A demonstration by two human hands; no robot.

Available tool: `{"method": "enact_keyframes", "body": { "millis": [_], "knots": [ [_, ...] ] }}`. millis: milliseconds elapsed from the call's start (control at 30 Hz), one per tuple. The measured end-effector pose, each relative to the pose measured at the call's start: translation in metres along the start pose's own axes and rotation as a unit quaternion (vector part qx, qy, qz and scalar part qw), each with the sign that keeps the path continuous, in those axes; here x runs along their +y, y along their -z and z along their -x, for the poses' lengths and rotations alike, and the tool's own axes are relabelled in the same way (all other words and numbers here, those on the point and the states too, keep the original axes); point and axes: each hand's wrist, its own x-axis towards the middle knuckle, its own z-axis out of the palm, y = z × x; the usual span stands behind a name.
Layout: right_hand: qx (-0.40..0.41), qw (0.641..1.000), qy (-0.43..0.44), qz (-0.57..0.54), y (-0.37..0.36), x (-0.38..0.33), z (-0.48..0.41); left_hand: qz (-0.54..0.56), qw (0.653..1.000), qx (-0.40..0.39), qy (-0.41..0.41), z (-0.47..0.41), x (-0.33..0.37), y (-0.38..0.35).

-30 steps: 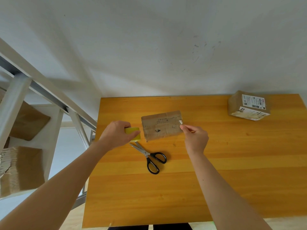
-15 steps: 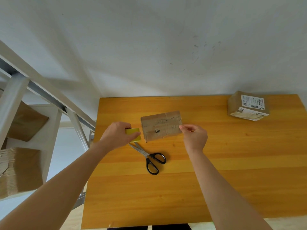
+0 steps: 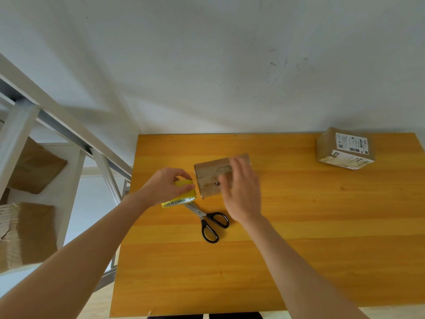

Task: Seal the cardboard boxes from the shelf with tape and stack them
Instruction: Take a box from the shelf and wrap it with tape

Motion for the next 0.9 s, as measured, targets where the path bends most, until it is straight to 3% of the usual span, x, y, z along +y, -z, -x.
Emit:
{"method": "enact_keyframes", "body": {
  "millis": [100, 233, 567, 767, 900],
  "knots": [
    [-0.148, 0.966, 0.173, 0.124, -0.021, -0.007, -0.001, 0.007, 1.0, 0.006, -0.007, 0.001, 0.0, 0.0],
    [-0.182, 0.945, 0.22, 0.159, -0.035, 0.0, 0.0, -0.005, 1.0, 0.019, 0.001, 0.003, 0.001, -0.001],
    [-0.148, 0.967, 0.105, 0.179, -0.012, 0.055, 0.002, -0.008, 1.0, -0.012, 0.007, 0.003, -0.003, -0.002],
    [-0.142, 0.979, 0.025, 0.146, -0.012, 0.045, -0.004, 0.003, 1.0, -0.023, 0.004, 0.003, -0.004, -0.006],
    [-0.15, 0.977, 0.021, 0.15, -0.013, 0.045, -0.008, 0.002, 0.999, -0.042, 0.001, 0.003, -0.006, -0.008]
  ]
}}
